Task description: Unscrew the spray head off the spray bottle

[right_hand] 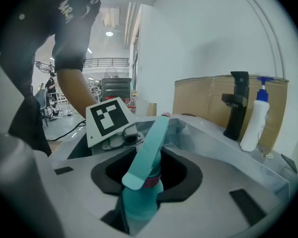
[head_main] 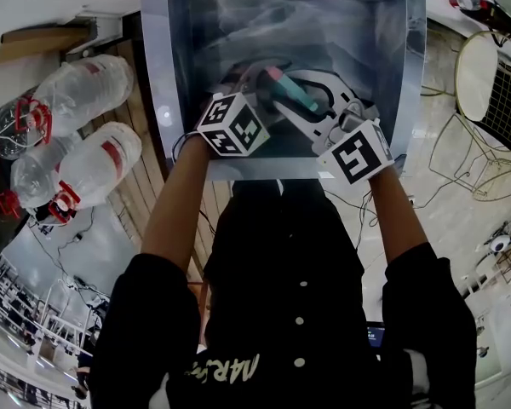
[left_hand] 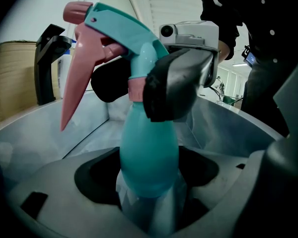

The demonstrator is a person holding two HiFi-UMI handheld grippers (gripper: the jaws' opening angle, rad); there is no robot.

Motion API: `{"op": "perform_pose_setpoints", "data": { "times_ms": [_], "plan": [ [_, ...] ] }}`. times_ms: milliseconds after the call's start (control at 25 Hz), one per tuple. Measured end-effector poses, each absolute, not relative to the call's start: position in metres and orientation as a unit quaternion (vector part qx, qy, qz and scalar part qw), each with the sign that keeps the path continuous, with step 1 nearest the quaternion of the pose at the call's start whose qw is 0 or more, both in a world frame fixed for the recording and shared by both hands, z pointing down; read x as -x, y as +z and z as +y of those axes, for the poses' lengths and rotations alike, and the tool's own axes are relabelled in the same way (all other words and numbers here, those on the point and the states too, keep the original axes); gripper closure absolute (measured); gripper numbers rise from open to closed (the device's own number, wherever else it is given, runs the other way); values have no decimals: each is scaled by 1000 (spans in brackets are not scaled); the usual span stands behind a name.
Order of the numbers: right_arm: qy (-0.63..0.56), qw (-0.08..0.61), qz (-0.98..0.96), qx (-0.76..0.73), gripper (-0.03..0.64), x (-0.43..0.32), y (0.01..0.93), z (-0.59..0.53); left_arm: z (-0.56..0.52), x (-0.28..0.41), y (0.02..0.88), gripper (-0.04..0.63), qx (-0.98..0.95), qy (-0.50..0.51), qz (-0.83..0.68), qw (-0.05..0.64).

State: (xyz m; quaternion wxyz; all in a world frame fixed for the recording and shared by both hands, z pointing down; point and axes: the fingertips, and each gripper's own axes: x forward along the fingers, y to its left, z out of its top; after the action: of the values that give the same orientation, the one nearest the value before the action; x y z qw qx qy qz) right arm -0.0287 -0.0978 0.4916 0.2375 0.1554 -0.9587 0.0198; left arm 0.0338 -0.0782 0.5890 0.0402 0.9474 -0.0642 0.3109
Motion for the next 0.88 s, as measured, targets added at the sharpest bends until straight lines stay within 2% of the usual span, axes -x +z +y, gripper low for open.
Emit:
{"op": "perform_pose_setpoints", "data": {
  "times_ms": [880],
  "plan": [
    [15,212,-956,-202,463,14,415,-102,-72,-32,588,215,-945,312,-78,51]
  ]
}}
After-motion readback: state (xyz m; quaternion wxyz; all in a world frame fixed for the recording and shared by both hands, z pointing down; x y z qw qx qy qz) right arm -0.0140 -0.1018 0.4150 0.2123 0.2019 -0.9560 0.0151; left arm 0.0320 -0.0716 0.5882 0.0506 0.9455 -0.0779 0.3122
